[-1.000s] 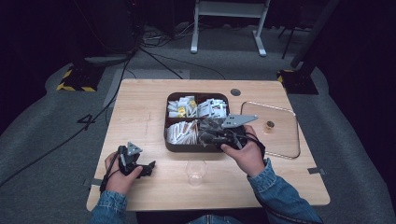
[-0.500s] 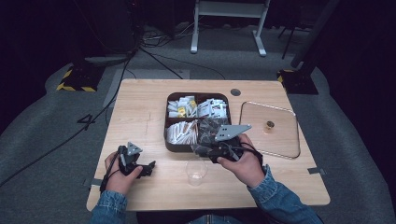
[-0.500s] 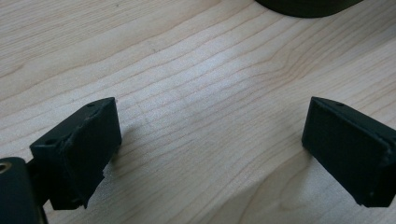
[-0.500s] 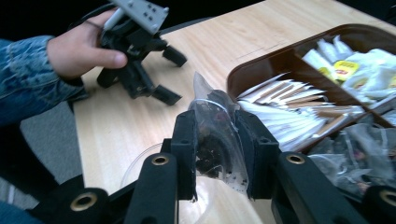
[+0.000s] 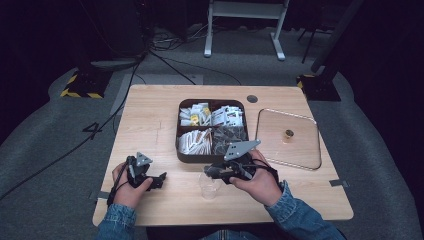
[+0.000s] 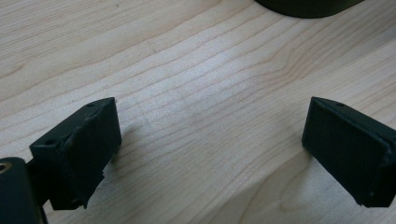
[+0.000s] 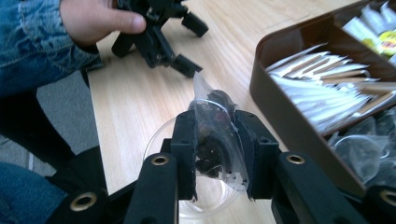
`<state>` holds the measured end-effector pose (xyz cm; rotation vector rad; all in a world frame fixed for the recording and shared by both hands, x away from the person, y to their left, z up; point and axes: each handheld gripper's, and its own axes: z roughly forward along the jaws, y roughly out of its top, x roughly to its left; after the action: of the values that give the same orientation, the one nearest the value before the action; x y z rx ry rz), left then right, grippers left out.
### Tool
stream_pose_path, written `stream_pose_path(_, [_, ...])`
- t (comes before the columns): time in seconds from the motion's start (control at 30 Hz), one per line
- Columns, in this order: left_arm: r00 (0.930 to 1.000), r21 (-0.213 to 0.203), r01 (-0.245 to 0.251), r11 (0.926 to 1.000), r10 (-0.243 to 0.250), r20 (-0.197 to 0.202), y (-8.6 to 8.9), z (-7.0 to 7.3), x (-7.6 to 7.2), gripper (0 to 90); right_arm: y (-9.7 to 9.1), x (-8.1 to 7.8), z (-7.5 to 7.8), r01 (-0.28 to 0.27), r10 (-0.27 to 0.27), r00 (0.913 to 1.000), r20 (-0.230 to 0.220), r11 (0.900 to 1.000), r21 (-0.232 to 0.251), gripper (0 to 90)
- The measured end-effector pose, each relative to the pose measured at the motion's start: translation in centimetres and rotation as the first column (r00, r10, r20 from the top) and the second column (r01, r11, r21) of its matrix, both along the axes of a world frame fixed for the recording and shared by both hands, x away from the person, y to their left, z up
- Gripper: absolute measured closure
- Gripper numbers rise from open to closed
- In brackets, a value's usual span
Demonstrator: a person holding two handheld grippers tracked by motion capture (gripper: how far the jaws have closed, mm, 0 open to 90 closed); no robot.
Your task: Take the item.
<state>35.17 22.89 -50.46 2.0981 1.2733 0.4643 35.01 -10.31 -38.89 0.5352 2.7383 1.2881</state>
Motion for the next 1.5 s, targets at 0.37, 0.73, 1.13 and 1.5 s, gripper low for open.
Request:
stream_pose_path(0.37, [1.0, 0.0, 0.001, 1.0, -0.001, 0.0, 0.0, 0.0, 0.0, 5.0, 0.6, -0.1, -1.5, -0.026, 0.025, 0.9992, -0.033, 0.9981, -0.055, 69.0])
stream_pose_path(0.73, [1.0, -0.002, -0.007, 1.0, 0.007, -0.002, -0.1, 0.0, 0.1, 4.9, 0.3, 0.1, -1.2, -0.019, 0.019, 0.9998, -0.009, 0.9998, -0.003, 51.8])
stream_pose_path(1.13, [1.0, 0.0, -0.006, 1.0, 0.006, -0.001, -0.1, 0.0, 0.1, 5.1, -0.7, 0.6, -0.3, 0.027, -0.028, 0.9993, 0.024, 0.998, 0.057, 49.4])
stream_pose_path(1.5, [1.0, 0.0, -0.006, 1.0, 0.006, -0.002, -0.1, 0.0, 0.2, 5.0, -2.0, 1.1, 0.3, 0.091, -0.098, 0.9942, 0.045, 0.9864, 0.137, 47.0])
